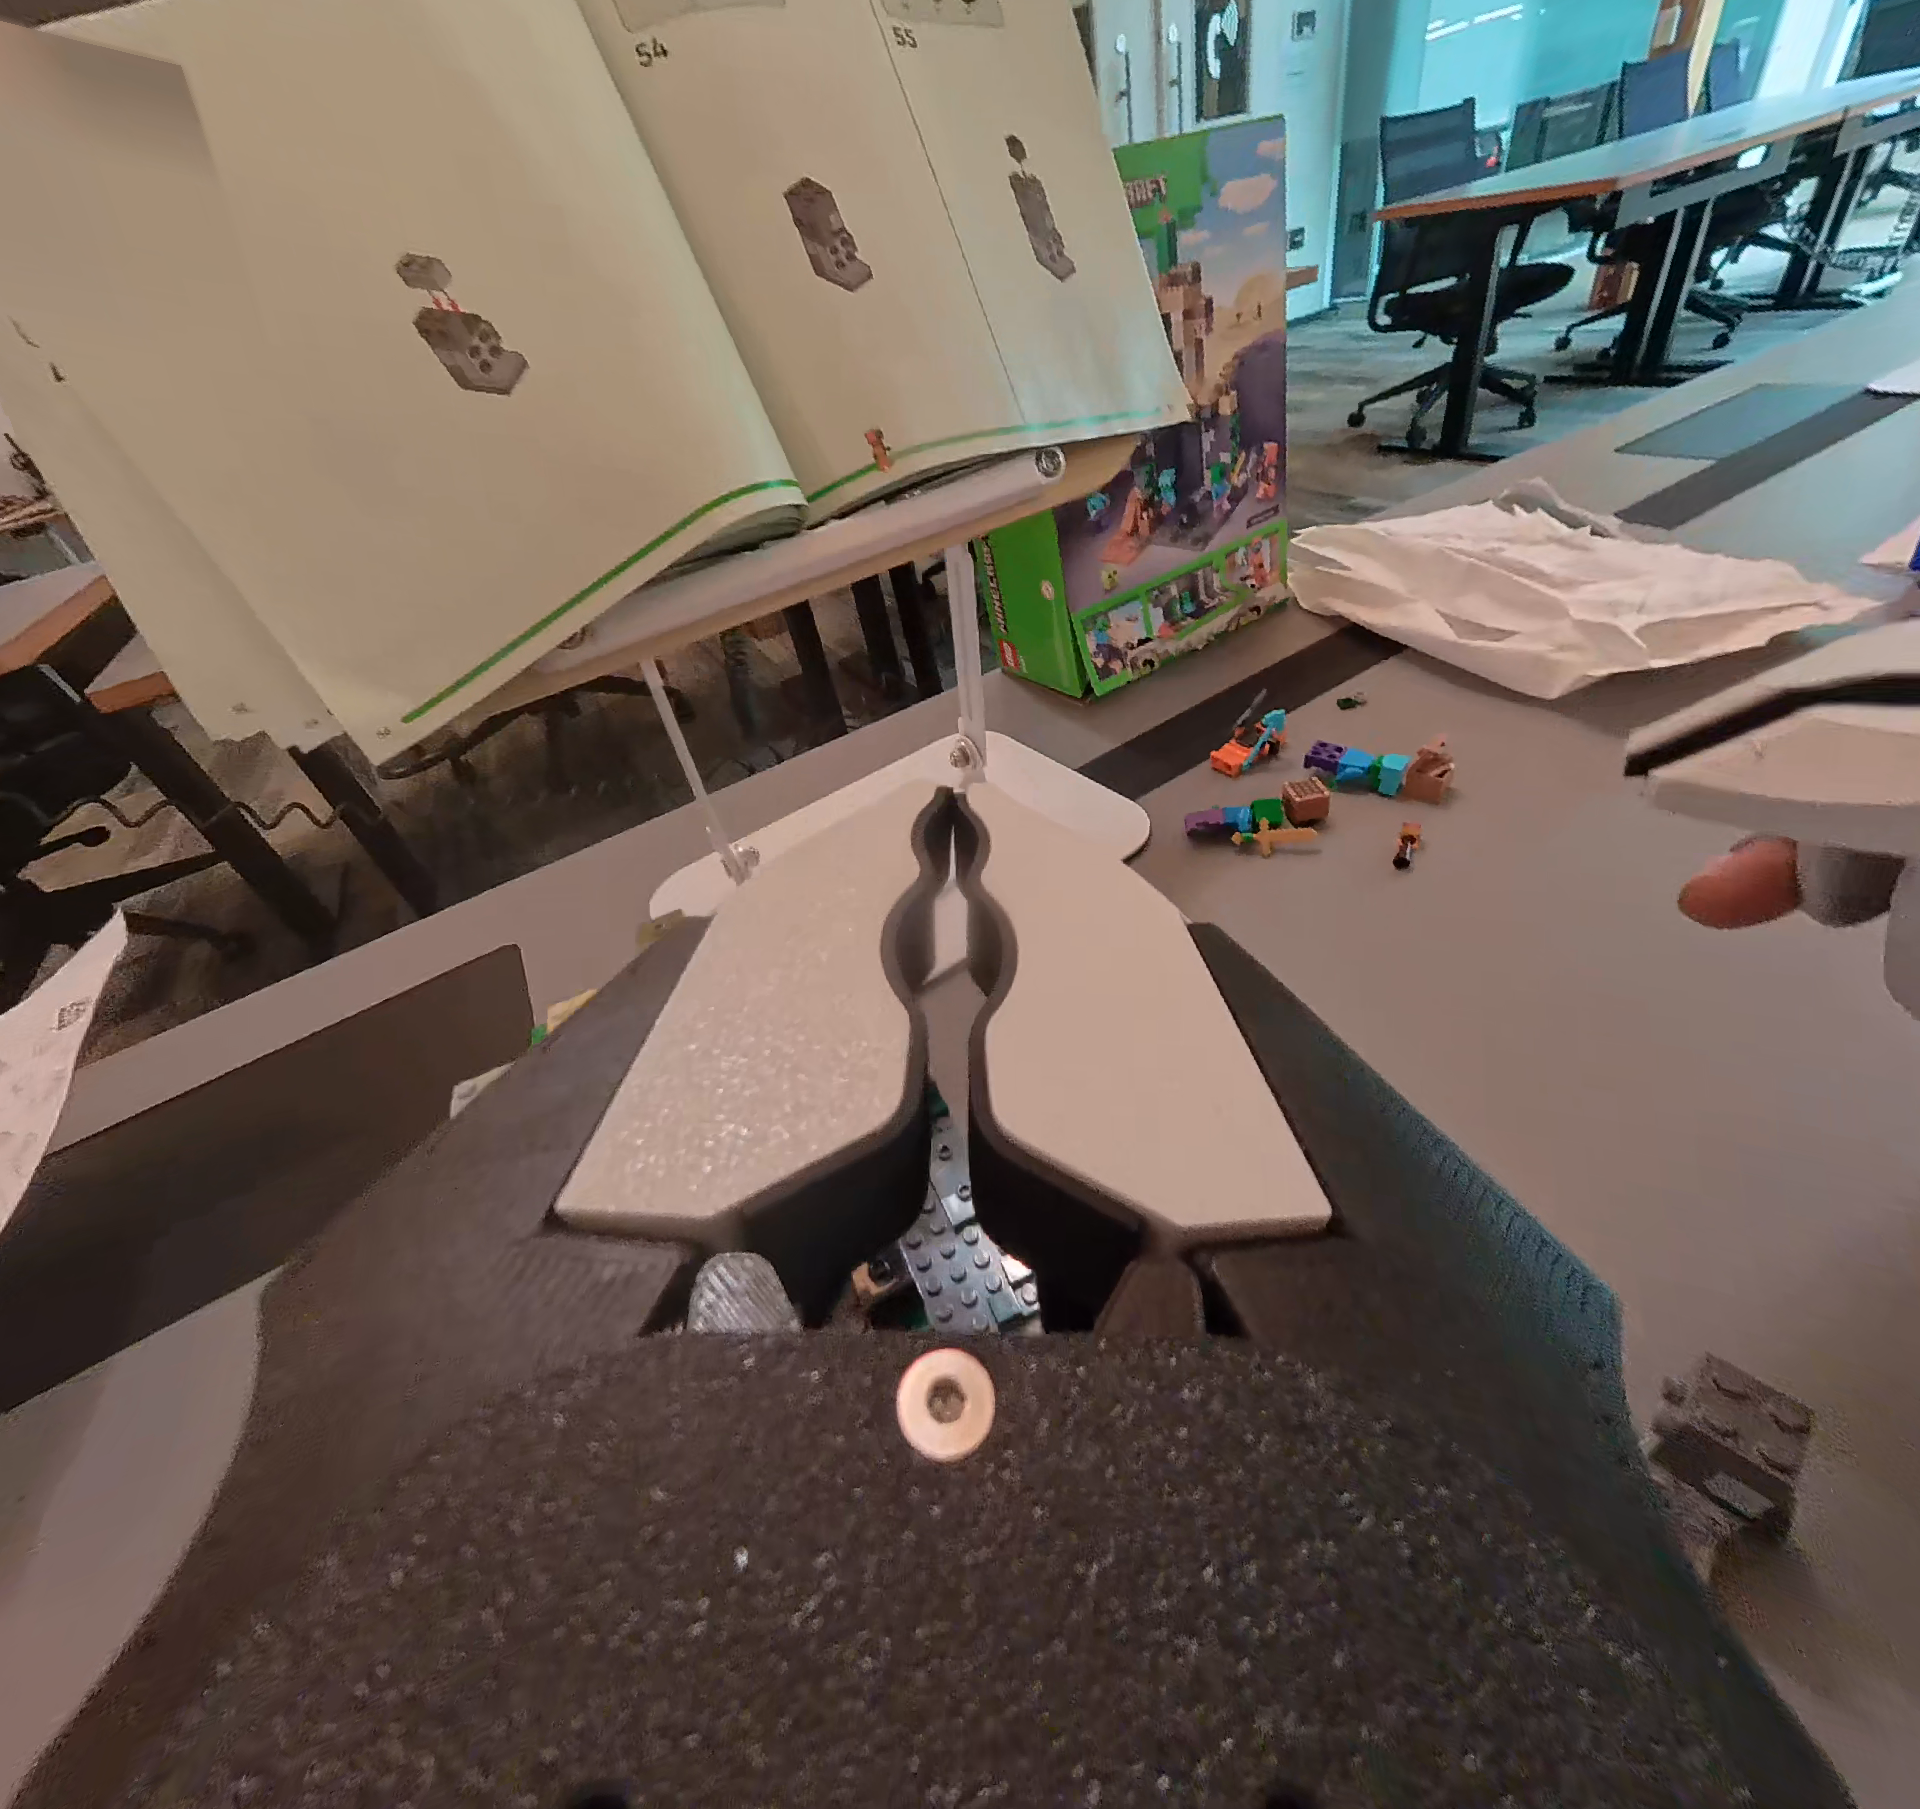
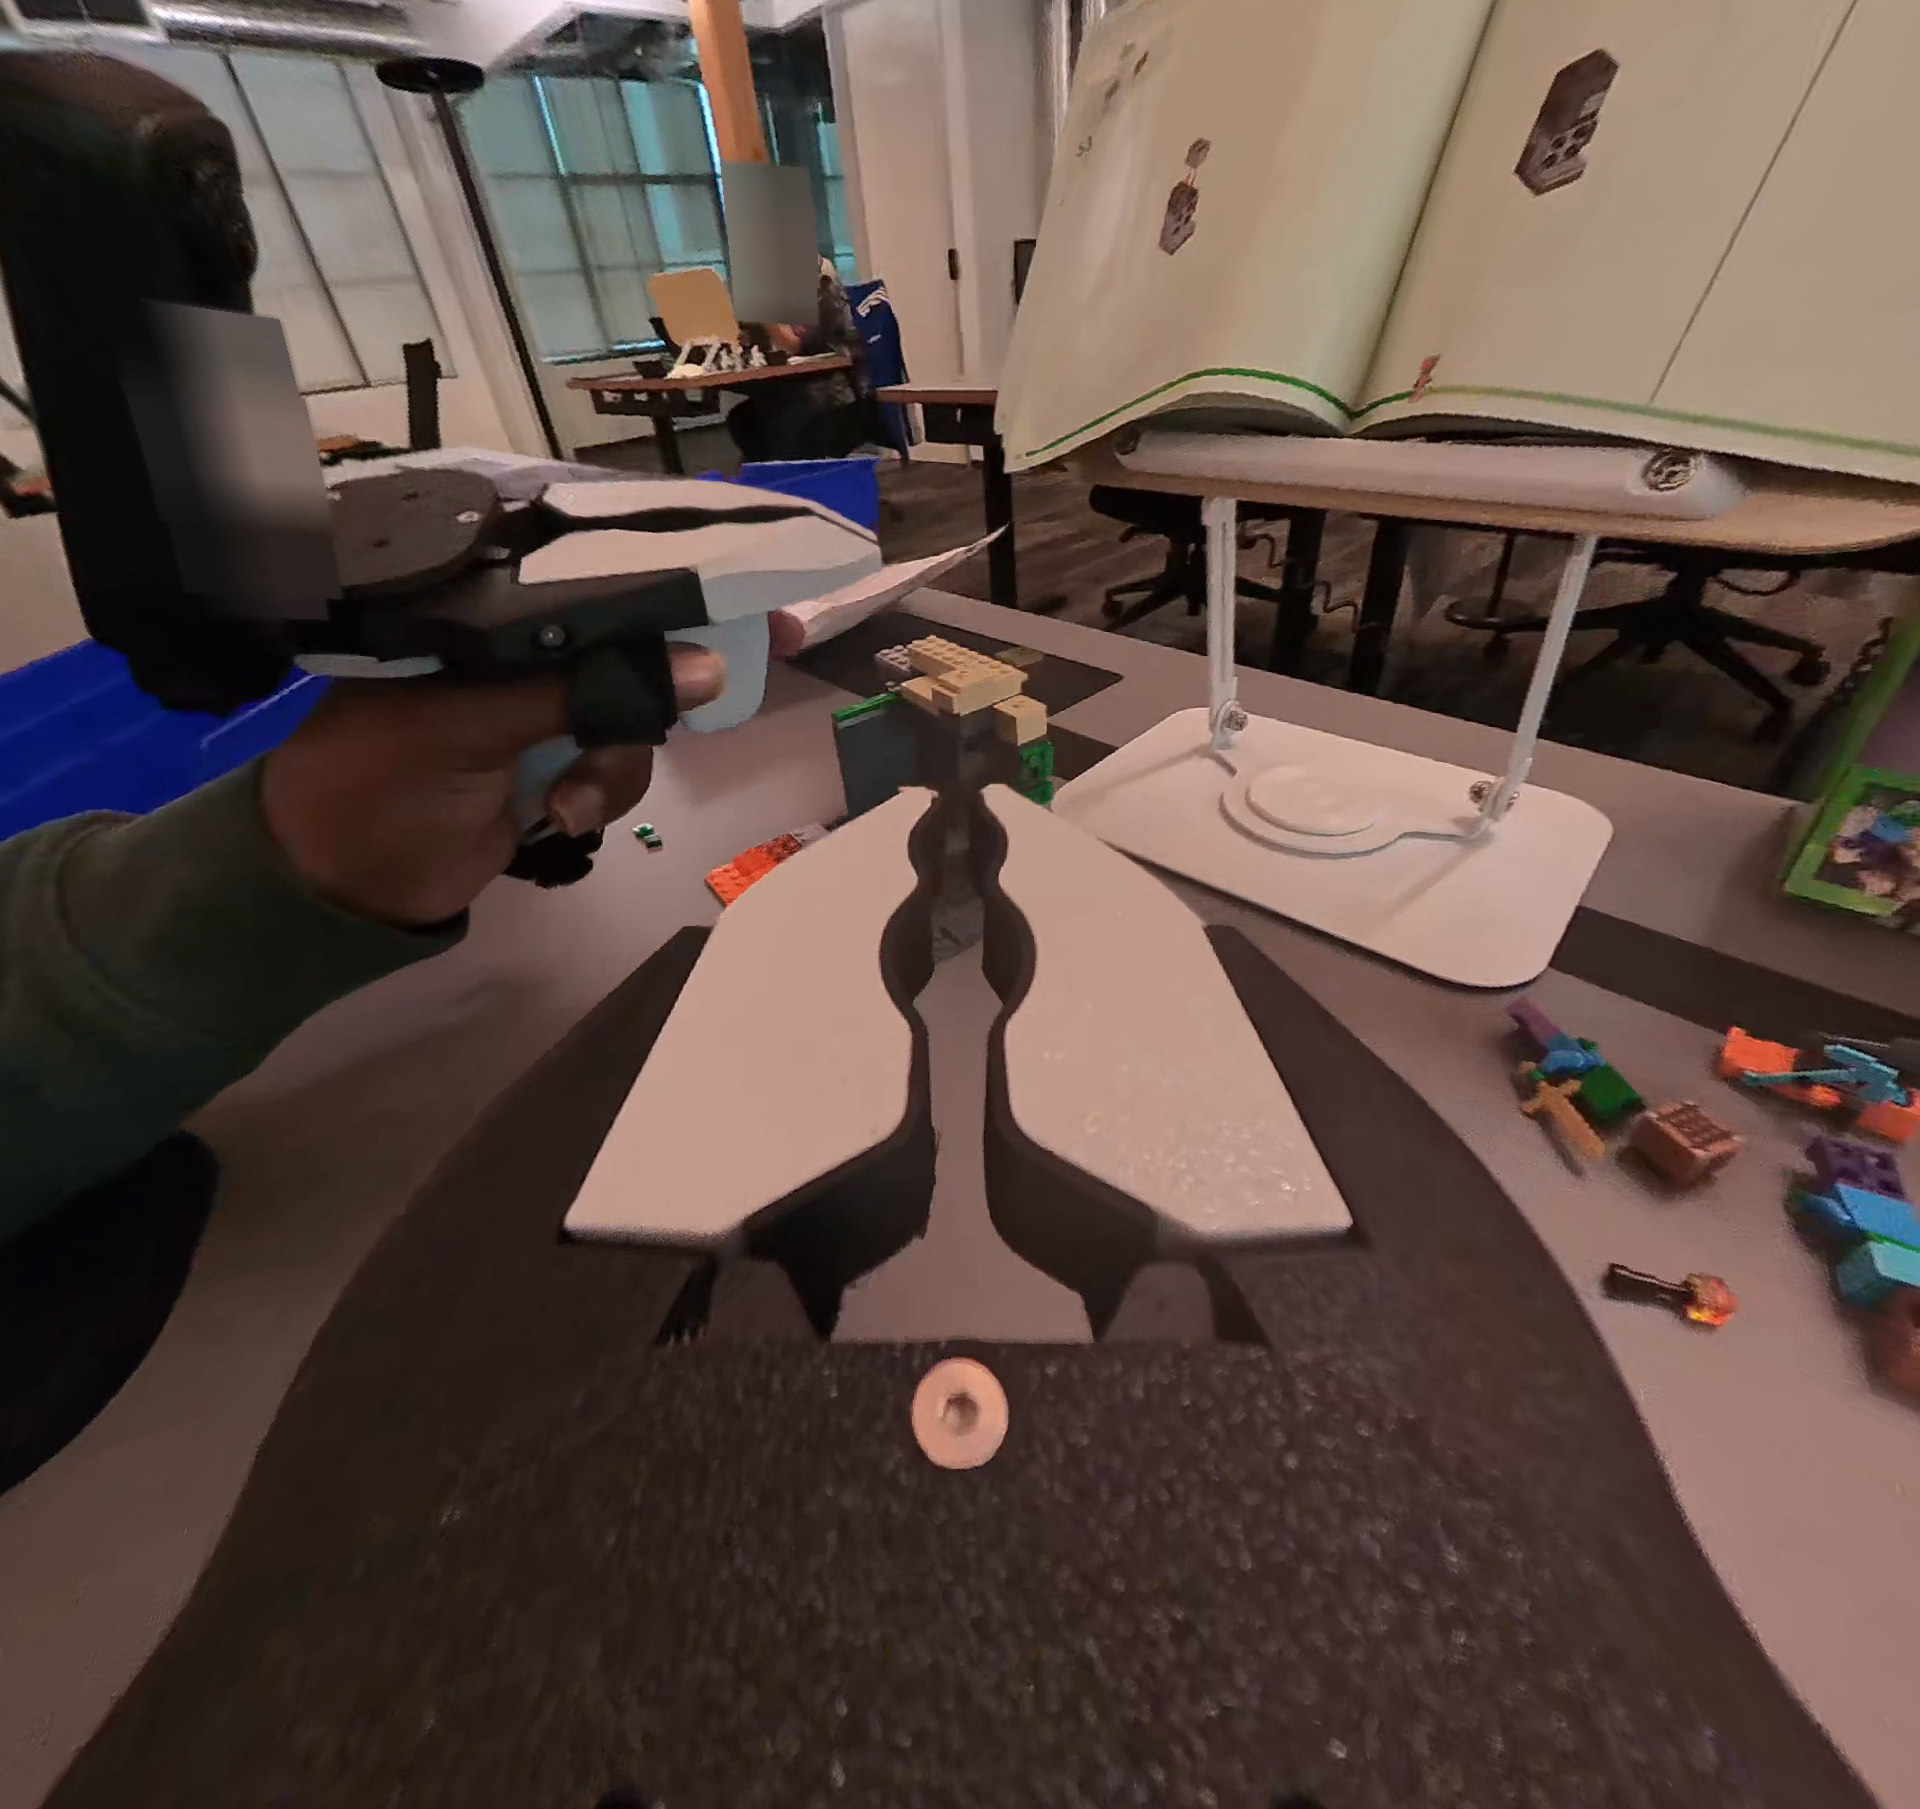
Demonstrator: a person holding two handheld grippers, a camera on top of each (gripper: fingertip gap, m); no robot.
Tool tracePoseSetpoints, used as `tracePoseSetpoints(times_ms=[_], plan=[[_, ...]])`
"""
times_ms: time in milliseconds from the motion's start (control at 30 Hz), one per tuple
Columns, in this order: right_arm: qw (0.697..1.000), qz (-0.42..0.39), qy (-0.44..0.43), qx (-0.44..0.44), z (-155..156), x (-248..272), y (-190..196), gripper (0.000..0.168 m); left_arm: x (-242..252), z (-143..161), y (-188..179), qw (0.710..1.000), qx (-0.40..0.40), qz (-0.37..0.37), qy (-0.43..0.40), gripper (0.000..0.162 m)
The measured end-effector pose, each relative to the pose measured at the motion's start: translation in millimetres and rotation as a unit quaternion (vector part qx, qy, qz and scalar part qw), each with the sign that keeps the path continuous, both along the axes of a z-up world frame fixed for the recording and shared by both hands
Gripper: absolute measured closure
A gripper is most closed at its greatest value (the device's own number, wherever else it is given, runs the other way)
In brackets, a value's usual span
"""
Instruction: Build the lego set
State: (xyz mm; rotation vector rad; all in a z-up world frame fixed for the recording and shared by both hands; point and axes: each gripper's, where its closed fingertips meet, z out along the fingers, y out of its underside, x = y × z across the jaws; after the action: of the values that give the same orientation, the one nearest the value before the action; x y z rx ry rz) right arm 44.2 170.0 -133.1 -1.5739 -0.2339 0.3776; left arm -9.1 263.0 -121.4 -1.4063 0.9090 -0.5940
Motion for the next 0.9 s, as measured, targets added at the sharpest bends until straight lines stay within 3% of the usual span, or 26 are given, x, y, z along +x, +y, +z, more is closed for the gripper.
tracePoseSetpoints(times_ms=[167,333,400,467,533,633,733,900], plan=[[1.000,0.015,-0.005,-0.001,-0.5,-0.9,-3.2,0.165,-11.6,-1.5,-5.9,0.997,-0.004,-0.011,0.071,0.162],[1.000,0.027,-0.004,-0.016,-3.7,-0.8,-5.1,0.166,-70.4,14.3,16.0,0.986,-0.023,-0.020,0.166,0.162],[0.999,0.035,-0.001,-0.025,-5.8,-1.5,-6.4,0.166,-100.0,6.6,26.9,0.969,-0.044,-0.042,0.240,0.162],[0.999,0.040,-0.005,-0.033,-8.8,-1.5,-8.3,0.166,-132.5,-8.6,40.9,0.942,-0.038,-0.065,0.326,0.159],[0.998,0.042,-0.006,-0.039,-12.2,-0.3,-10.5,0.166,-169.4,-33.2,57.0,0.906,-0.059,-0.072,0.413,0.145],[0.998,0.042,-0.004,-0.049,-18.2,2.6,-11.6,0.166,-206.6,-69.3,59.5,0.851,-0.088,-0.128,0.501,0.142],[0.998,0.041,-0.002,-0.057,-22.3,5.2,-11.0,0.165,-225.4,-100.8,52.4,0.799,-0.099,-0.194,0.560,0.137],[0.996,0.042,-0.006,-0.074,-32.7,6.4,-10.0,0.165,-244.4,-135.3,58.5,0.722,-0.096,-0.230,0.645,0.138]])
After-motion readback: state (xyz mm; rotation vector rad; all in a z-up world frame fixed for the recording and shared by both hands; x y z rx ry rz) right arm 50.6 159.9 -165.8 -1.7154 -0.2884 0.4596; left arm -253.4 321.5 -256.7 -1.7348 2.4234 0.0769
